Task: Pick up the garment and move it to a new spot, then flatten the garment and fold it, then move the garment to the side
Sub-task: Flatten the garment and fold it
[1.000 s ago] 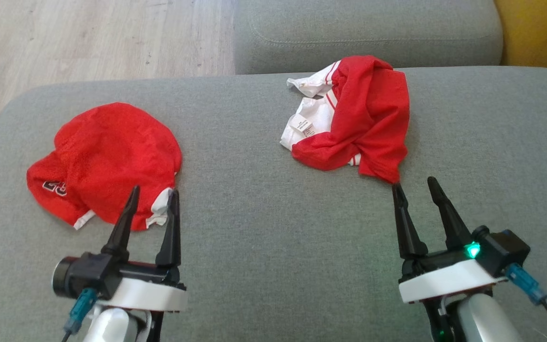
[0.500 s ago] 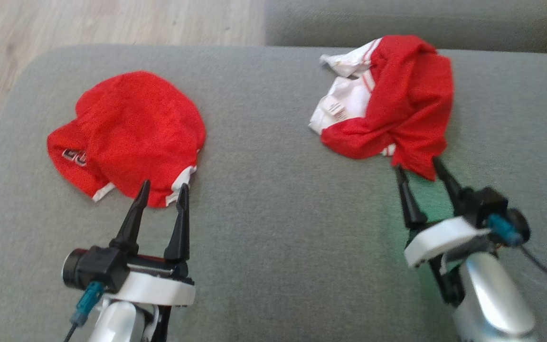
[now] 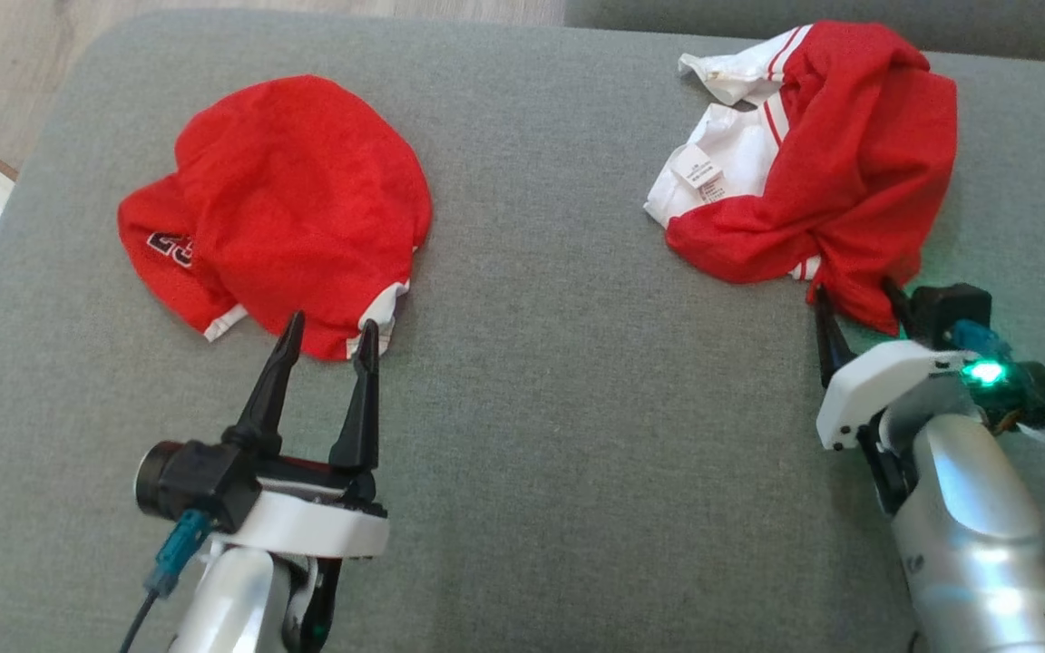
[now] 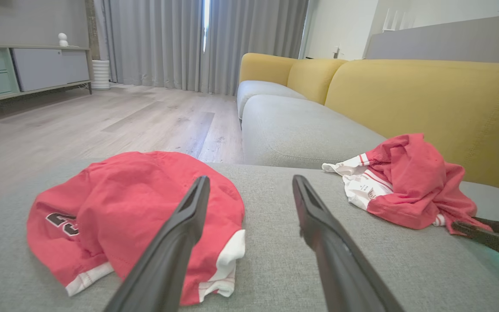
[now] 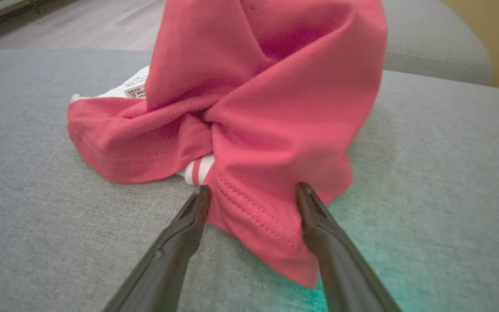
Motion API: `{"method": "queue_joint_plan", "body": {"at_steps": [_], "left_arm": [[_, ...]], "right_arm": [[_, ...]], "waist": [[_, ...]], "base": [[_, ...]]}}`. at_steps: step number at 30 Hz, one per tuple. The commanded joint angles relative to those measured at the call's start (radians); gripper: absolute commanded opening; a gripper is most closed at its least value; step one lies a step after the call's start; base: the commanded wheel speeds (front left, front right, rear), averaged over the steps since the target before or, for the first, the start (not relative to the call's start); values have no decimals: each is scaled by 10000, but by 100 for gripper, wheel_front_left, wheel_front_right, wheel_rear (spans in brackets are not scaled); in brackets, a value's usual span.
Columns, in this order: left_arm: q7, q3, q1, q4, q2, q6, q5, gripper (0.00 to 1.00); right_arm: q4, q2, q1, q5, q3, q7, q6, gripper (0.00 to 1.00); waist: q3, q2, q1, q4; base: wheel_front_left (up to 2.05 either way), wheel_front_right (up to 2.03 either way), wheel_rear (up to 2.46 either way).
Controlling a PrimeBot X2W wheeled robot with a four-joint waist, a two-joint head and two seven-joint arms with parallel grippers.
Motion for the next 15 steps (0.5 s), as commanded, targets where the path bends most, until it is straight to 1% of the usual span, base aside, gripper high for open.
{"method": "queue_joint_plan", "body": {"at_steps": [1, 2, 3, 6, 9, 12, 15], "left_arm": [[-93, 382, -422, -279, -3, -58, 92, 100], [-93, 387, -434, -260, -13, -66, 104, 100], [-93, 394, -448, -245, -22, -72, 121, 100], [-93, 461, -492, -215, -41, -87, 160, 100], [-93, 540, -497, -182, -52, -98, 199, 100], [-93, 592, -452, -158, -66, -106, 223, 100], [-93, 613, -376, -149, -81, -112, 248, 100]], "right_arm": [[93, -20, -453, 52, 201, 93, -7, 93], [303, -20, -555, 98, 202, 113, -7, 33], [467, -20, -647, 88, 241, 65, -7, 0], [782, -20, -825, 195, 276, -266, -7, 0], [955, -20, -825, 437, 34, -684, -7, 0], [972, -20, -662, 604, -496, -974, -7, 0], [808, -20, -359, 622, -1278, -1099, -7, 0]], "waist": [[97, 0, -1, -50], [125, 0, -1, -95], [147, 0, -1, -148], [141, 0, -1, -366], [27, 0, -1, -644], [-143, 0, -1, -924], [-352, 0, -1, -1158]], "base": [[0, 0, 0], [0, 0, 0], [0, 0, 0], [0, 0, 0], [0, 0, 0], [0, 0, 0], [0, 0, 0]]}}
